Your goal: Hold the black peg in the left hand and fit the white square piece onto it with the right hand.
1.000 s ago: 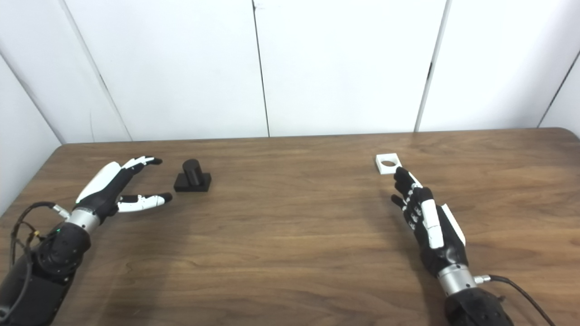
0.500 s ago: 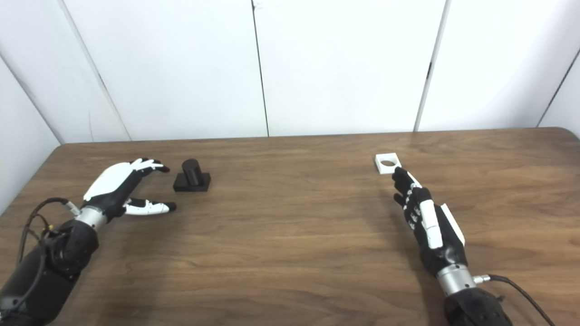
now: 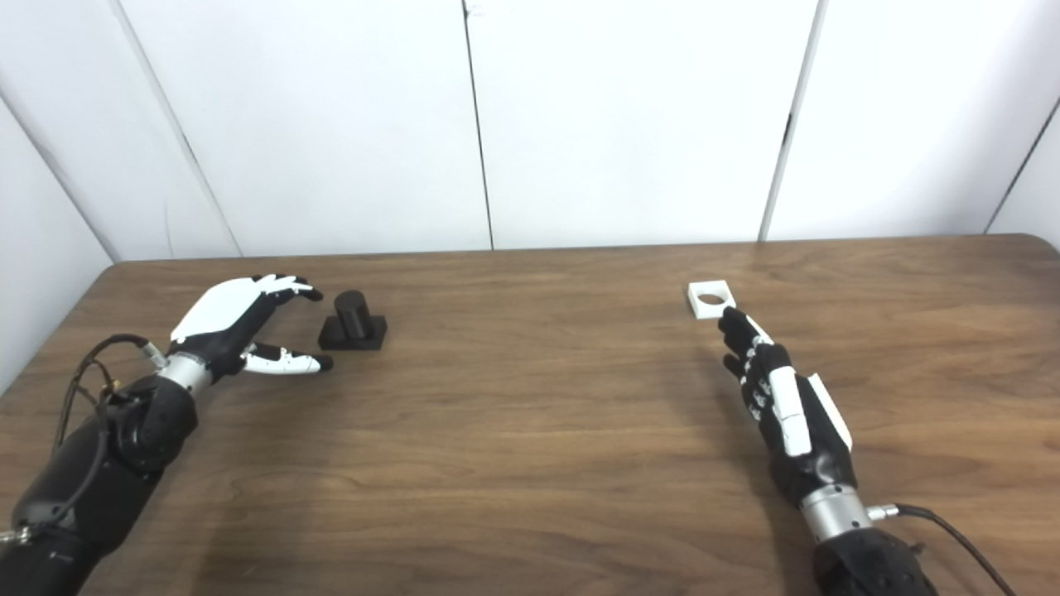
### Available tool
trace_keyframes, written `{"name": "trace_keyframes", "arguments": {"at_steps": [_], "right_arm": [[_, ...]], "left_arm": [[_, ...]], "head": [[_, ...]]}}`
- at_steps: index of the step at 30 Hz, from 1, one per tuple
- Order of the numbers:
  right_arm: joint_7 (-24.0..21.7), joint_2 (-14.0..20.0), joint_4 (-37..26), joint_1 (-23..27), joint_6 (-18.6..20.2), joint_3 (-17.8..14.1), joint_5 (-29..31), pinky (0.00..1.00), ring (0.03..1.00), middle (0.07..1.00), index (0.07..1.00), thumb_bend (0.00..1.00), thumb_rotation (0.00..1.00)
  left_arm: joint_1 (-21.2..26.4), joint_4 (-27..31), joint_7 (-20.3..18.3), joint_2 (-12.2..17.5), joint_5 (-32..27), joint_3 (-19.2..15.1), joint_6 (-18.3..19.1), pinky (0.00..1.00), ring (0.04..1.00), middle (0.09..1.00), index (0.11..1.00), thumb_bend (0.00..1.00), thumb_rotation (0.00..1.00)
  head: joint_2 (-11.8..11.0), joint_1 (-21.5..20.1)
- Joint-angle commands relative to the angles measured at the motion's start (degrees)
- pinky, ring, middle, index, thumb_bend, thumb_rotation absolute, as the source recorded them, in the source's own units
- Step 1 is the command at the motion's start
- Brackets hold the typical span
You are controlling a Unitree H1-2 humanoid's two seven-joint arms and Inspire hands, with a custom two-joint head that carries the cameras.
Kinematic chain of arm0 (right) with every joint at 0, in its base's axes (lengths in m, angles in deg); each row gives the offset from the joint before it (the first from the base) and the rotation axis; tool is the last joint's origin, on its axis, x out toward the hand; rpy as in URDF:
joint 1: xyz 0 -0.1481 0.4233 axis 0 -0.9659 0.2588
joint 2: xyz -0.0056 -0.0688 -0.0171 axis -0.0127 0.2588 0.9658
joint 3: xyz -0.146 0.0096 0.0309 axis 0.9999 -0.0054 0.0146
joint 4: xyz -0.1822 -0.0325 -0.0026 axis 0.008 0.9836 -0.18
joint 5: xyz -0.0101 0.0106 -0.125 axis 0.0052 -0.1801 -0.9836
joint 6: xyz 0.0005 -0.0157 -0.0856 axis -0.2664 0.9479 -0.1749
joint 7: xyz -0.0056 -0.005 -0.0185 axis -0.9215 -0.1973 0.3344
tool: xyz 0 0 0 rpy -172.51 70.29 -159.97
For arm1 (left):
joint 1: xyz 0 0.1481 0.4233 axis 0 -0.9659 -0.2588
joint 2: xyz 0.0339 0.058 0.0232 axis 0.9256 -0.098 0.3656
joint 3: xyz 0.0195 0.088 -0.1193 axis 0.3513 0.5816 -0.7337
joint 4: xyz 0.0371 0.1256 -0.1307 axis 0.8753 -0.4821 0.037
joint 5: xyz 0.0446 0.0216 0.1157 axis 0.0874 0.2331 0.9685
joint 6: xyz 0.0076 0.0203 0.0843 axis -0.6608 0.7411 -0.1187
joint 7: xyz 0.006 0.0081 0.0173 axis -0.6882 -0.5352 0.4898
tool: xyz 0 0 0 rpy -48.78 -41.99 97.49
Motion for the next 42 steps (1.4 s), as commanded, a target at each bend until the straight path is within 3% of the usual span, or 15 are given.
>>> {"name": "trace_keyframes", "arguments": {"at_steps": [1,21,42], "right_arm": [[0.0,-0.6,2.0,-3.4,-1.0,0.1,0.3,0.96,0.973,0.935,0.917,0.69,1.0],[-0.6,-0.2,2.8,-4.7,-1.8,-0.1,2.1,0.95,0.973,0.939,0.919,0.68,0.99],[0.0,-0.4,2.0,-5.2,-1.7,-0.2,1.9,0.94,0.969,0.936,0.917,0.68,0.99]], "left_arm": [[4.0,-0.2,1.4,0.9,-0.1,-0.3,-0.5,1.0,0.969,0.924,0.797,0.76,0.41],[8.9,-7.3,0.8,0.5,-1.1,1.4,-1.7,1.0,0.957,0.913,0.801,0.72,0.48],[9.0,-8.0,0.2,-1.1,-2.3,2.3,-1.5,1.0,0.956,0.892,0.797,0.68,0.48]], "head": [[0.1,0.1],[0.0,0.1],[0.5,-0.2]]}}
